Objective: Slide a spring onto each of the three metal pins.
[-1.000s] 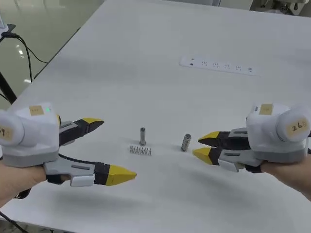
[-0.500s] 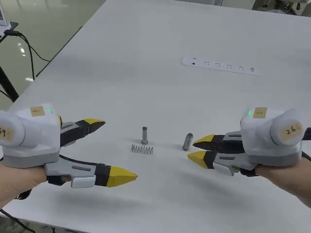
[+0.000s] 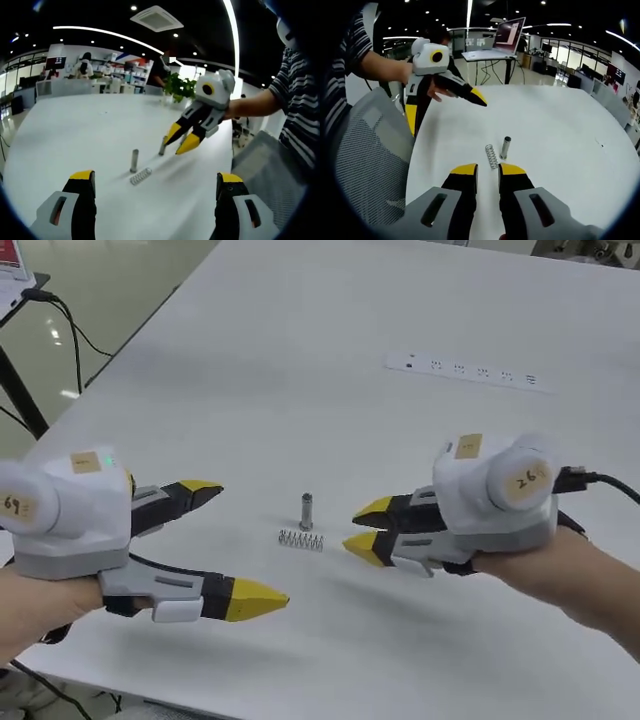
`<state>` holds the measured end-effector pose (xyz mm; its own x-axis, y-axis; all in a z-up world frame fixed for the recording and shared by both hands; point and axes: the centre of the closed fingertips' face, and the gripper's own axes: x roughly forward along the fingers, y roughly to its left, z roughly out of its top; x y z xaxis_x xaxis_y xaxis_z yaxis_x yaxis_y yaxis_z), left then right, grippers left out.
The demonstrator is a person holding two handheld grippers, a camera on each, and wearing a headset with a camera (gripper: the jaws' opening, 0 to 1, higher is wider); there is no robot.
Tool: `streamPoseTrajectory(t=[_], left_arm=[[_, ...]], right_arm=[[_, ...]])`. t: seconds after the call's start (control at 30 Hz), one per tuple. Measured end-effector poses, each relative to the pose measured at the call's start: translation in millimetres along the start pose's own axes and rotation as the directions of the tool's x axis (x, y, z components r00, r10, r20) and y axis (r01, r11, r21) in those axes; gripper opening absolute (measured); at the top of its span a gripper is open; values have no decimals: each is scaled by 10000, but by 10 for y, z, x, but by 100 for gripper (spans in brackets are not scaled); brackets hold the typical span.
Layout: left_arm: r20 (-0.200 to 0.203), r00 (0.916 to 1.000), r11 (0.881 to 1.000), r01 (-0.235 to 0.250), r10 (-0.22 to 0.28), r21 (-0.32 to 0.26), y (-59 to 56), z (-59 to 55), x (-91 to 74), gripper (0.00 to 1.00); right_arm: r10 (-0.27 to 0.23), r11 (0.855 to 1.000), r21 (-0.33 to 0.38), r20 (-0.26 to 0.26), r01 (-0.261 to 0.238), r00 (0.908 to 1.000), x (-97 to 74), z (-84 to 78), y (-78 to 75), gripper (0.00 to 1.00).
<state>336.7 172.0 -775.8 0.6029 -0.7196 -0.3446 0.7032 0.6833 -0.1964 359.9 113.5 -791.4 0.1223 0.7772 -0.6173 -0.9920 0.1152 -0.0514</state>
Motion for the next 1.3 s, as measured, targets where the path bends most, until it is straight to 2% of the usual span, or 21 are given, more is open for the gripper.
streamPoseTrajectory(t=[0.1,0.17,0.4,0.7,0.93,1.3], left_arm=[[26,10000,10000,-18,18,-5,7,2,-9,98],[18,10000,10000,-33,33,-28,9,-4,-15,98],[-7,10000,10000,-10,10,-71,10,-29,-13,98],[-60,9999,10000,85,-86,-14,-4,-27,6,97],[-37,10000,10000,87,-87,-48,8,-16,0,97],[-99,9999,9999,57,-58,-158,18,-57,-18,97]], right_arm=[[91,9986,-509,-280,-105,9996,116,12,20,13],[121,9982,-588,-345,-141,9993,167,21,21,13],[254,9972,-687,-662,-299,9975,325,-14,-4,12],[326,9975,-589,-1257,-403,9915,510,-147,-66,13],[268,9986,-421,-1508,-335,9882,588,-211,-132,13],[391,9988,-215,-1765,-435,9835,652,-298,-141,12]])
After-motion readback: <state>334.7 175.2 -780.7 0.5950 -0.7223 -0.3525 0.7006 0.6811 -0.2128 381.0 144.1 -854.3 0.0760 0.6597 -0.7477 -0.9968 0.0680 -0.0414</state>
